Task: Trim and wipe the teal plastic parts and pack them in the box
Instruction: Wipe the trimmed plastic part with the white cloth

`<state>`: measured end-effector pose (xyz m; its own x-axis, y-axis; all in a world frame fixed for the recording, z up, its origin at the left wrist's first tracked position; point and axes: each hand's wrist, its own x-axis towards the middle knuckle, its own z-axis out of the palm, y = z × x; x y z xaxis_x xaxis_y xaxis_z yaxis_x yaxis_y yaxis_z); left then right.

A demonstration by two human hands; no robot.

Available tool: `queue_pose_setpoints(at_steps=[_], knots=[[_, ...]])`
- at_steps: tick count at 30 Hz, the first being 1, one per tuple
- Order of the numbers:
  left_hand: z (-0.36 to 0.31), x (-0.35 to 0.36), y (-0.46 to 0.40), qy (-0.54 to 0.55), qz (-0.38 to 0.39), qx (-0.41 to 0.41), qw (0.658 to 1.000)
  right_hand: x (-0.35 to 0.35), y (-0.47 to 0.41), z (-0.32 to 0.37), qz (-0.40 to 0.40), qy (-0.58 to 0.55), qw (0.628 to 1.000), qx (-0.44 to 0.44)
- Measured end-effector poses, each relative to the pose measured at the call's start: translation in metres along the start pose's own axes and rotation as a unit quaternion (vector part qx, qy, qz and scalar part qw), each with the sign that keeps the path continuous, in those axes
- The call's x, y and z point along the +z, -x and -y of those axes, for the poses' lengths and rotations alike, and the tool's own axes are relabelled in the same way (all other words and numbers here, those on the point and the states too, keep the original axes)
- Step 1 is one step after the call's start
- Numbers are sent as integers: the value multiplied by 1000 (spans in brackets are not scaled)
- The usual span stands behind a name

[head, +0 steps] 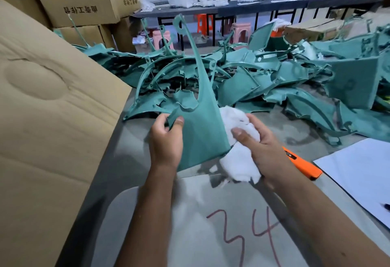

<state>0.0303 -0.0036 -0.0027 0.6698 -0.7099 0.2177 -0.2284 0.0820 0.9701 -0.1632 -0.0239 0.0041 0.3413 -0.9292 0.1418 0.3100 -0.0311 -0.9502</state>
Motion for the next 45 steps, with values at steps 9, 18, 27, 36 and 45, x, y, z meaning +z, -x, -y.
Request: queue_pose_setpoints(at_steps=[9, 18, 27, 36, 45], knots=[[-6, 12, 14, -105, -50, 131, 985, -20, -7, 4, -15, -1, 1000, -25], [-17, 7, 15, -159, 57, 202, 965, 1, 1, -6, 10, 187, 976, -111], [-8, -6, 2, -113, 241, 136, 954, -4, 3, -2, -20, 197, 969, -151], [-2, -13, -1, -106, 290, 69, 949, -8, -2, -9, -54, 259, 946, -189], [-22, -8, 16, -185, 306, 119, 926, -29, -18, -11, -189, 108, 971, -100]])
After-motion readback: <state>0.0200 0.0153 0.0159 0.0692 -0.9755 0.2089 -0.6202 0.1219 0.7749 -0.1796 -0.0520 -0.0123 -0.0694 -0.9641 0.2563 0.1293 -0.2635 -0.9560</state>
